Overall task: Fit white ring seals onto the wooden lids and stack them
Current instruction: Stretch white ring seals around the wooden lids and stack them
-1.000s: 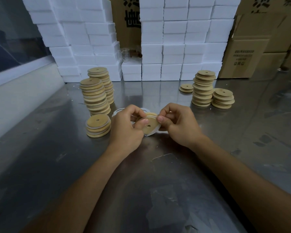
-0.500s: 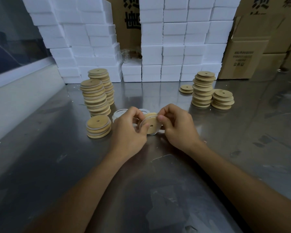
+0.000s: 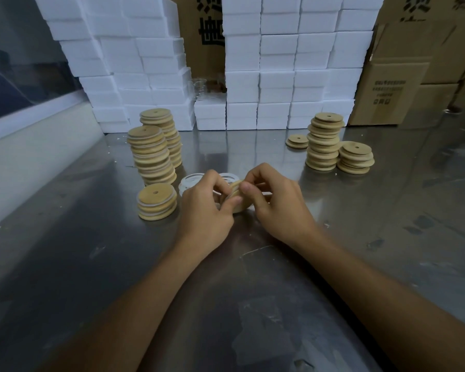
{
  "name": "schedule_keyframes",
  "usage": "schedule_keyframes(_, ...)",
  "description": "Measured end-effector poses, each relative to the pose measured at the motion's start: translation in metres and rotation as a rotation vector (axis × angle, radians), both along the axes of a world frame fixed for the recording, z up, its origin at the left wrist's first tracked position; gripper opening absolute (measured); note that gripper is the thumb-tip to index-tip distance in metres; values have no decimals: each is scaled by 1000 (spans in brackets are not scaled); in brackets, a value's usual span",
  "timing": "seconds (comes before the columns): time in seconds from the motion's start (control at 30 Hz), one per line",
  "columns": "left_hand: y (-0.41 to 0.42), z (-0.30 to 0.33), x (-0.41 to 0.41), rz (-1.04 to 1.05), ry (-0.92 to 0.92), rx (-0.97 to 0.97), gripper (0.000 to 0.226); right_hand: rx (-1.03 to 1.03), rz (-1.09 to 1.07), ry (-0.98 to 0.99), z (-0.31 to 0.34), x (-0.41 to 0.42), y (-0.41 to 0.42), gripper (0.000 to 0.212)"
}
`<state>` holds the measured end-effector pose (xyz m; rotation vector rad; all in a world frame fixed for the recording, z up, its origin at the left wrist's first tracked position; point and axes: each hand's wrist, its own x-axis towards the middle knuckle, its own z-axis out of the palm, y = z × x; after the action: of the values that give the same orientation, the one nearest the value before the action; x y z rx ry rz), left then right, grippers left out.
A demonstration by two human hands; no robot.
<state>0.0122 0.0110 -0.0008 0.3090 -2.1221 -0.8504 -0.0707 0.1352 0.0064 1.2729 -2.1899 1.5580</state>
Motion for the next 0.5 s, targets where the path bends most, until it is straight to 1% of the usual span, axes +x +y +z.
schedule_keyframes(0.1, 0, -3, -4, 2, -22, 117, 39, -21, -43, -8, 0, -1, -1, 6)
schedule_keyframes(0.27, -1, -3, -5, -16, -44, 144, 40, 0, -85, 18, 2, -5, 2, 7)
schedule_keyframes(0.4, -1, -2, -6, -20, -65, 159, 40, -6, -92, -24, 3, -9, 3, 9)
schedule_keyframes(0.5, -4, -3, -5, -45, -74, 232, 36, 1, -52, -75, 3, -12, 4, 7)
